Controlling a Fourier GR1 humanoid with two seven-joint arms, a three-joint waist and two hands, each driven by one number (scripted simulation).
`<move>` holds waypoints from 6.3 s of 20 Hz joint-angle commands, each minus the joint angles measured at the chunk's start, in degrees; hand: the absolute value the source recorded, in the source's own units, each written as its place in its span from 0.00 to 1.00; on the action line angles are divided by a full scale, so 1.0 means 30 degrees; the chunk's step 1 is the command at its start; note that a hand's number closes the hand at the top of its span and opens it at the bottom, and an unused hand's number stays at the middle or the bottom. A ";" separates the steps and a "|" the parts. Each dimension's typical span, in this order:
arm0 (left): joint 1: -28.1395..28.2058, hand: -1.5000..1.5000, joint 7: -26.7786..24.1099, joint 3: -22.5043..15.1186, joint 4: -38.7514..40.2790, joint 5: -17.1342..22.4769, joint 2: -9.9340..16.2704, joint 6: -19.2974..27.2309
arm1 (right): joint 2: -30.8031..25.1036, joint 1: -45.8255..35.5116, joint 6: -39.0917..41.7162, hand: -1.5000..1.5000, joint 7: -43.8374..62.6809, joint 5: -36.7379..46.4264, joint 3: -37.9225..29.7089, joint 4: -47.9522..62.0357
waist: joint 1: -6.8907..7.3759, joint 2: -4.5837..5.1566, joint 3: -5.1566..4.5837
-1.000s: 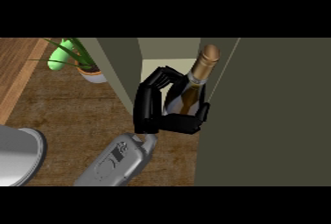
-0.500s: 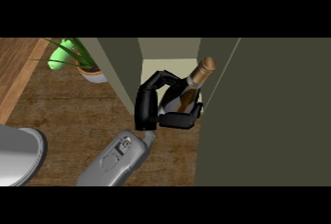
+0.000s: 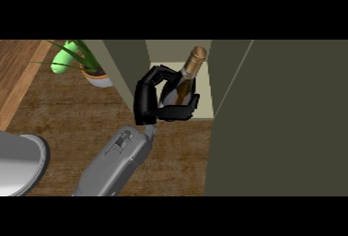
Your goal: Pick up the wine, place it into the cabinet and close the cabinet
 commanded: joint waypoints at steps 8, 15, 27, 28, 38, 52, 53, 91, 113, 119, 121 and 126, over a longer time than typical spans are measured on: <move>-0.2077 1.00 0.0093 0.0623 0.2912 0.1318 -0.0054 -0.0835 | -0.0480 -0.0161 0.0319 0.00 0.0348 -0.2731 -0.1631 -0.0701 | -0.0126 0.0019 0.0004; -0.3750 1.00 -0.0428 0.1739 0.5766 0.1679 -0.0057 -0.1367 | 0.0261 0.0460 -0.0193 0.00 0.1005 -0.2063 -0.0220 -0.1896 | -0.0280 0.0040 -0.0003; -0.7101 1.00 -0.4475 0.3870 1.1785 0.1752 -0.0047 -0.1906 | 0.0572 0.1237 0.0398 0.00 -0.0196 -0.1139 0.0582 -0.1143 | -0.0579 0.0159 -0.0004; -0.7206 1.00 -0.3747 0.3786 1.1107 0.1542 -0.0049 -0.1085 | 0.0214 0.0806 0.0571 0.00 -0.0848 -0.1783 -0.0648 -0.0467 | -0.0314 0.0082 0.0007; -0.9453 1.00 -0.5023 0.6368 1.4874 0.2401 -0.0035 -0.2729 | 0.0904 0.1146 0.0377 0.00 -0.0745 -0.0742 0.0908 -0.0632 | -0.0644 0.0248 -0.0009; -0.9928 1.00 -0.6002 0.8298 1.6828 0.3528 0.0255 -0.4315 | 0.0519 0.1309 0.0893 0.00 -0.1335 -0.1742 0.0410 -0.0282 | -0.0799 0.0319 -0.0001; -0.9464 1.00 -0.6192 0.8220 1.6854 0.3439 0.0370 -0.4725 | 0.0566 0.1384 0.0509 0.00 -0.0616 -0.1387 0.0708 -0.1262 | -0.0744 0.0266 -0.0009; -0.7391 0.00 -0.8824 0.8167 1.8266 0.1672 0.0996 -0.5394 | 0.0395 0.0179 0.0272 0.00 -0.0487 -0.1282 0.0907 -0.0488 | -0.0959 0.0450 -0.0039; -0.7410 0.00 -0.8921 0.7609 1.7411 0.3308 -0.0062 -0.7187 | 0.0723 -0.0024 0.0101 0.00 -0.0485 -0.0868 0.1762 0.0153 | -0.0931 0.0171 -0.0019; -0.6634 0.00 -0.8211 0.5754 1.6043 0.4833 -0.0061 -0.6851 | 0.0562 0.0039 0.0058 0.00 -0.0361 -0.0951 0.1464 0.0030 | -0.0842 0.0015 -0.0010; -0.5742 0.00 -0.8114 0.4537 1.5091 0.5877 -0.0060 -0.6469 | 0.0618 -0.0360 0.0033 0.00 -0.0739 -0.1013 0.1230 0.0537 | -0.1078 -0.0005 -0.0007; -0.4447 0.00 -0.6568 0.1168 1.1367 0.7360 -0.0059 -0.4615 | 0.0924 -0.0939 -0.1206 0.00 0.0760 0.0463 0.2349 -0.0654 | -0.0487 -0.0126 -0.0017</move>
